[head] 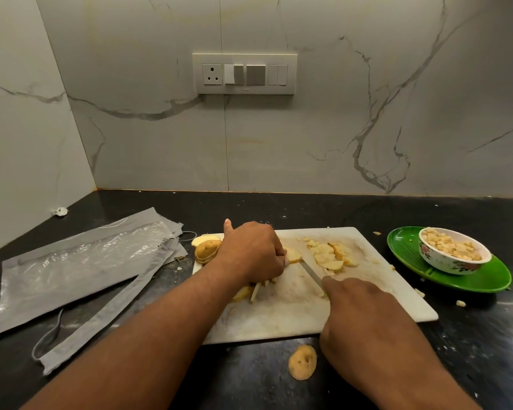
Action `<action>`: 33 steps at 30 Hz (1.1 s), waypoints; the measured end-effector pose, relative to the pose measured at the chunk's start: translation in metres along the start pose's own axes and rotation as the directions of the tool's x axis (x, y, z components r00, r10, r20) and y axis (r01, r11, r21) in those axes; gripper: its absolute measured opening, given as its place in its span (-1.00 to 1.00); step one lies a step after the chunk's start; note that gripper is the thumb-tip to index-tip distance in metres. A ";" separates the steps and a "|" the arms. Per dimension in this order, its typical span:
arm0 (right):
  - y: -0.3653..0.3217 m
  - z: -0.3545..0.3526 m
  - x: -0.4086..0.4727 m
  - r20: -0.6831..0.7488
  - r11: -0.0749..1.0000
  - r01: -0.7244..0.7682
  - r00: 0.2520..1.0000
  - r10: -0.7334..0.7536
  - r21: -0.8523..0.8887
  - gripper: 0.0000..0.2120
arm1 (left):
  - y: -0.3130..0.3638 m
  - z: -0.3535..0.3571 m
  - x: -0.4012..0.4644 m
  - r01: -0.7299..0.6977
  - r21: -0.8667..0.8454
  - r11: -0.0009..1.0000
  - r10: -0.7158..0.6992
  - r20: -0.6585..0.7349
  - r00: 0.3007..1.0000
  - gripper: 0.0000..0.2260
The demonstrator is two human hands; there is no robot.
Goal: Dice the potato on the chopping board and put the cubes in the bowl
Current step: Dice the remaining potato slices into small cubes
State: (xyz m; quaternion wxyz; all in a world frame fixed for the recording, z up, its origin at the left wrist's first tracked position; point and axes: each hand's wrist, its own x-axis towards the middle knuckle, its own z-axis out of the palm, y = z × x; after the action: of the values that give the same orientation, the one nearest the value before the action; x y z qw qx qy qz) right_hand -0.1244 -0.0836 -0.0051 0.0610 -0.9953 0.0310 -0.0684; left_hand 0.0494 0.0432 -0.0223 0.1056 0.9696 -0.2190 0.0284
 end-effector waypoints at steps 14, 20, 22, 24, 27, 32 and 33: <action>-0.004 0.010 0.015 -0.030 1.000 -0.009 0.999 0.010 0.019 -0.50 | -0.002 0.002 0.000 0.003 0.007 1.000 -0.003 -0.018 1.000 -0.73; -0.003 0.000 0.015 -0.068 0.998 -0.054 0.996 0.056 0.029 -0.49 | -0.002 0.002 0.001 0.001 -0.010 1.000 -0.001 -0.010 1.000 -0.74; -0.008 0.003 0.028 -0.080 0.996 -0.080 0.993 0.082 0.031 -0.50 | -0.001 0.002 -0.001 0.003 -0.004 1.000 -0.003 -0.003 1.000 -0.72; -0.013 0.008 0.039 -0.070 0.996 -0.083 0.994 0.086 0.038 -0.51 | -0.001 0.002 -0.003 0.003 0.000 1.000 -0.003 -0.003 1.000 -0.72; -0.017 0.015 0.040 -0.039 0.996 -0.071 0.997 0.073 0.048 -0.52 | -0.001 0.001 -0.004 0.005 0.002 1.000 -0.005 -0.016 1.000 -0.72; -0.010 0.016 0.015 -0.034 1.000 -0.009 0.999 0.010 0.010 -0.51 | -0.001 0.002 -0.001 0.009 0.009 1.000 -0.008 -0.028 1.000 -0.73; -0.010 0.014 0.009 -0.027 1.000 0.001 1.000 -0.001 -0.002 -0.50 | -0.001 0.002 -0.001 0.009 0.002 1.000 -0.009 -0.029 1.000 -0.73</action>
State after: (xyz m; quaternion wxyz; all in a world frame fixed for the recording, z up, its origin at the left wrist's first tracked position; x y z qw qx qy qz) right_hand -0.1130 -0.0729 -0.0160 0.0596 -0.9944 0.0313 -0.0817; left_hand 0.0490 0.0441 -0.0241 0.1079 0.9701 -0.2132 0.0422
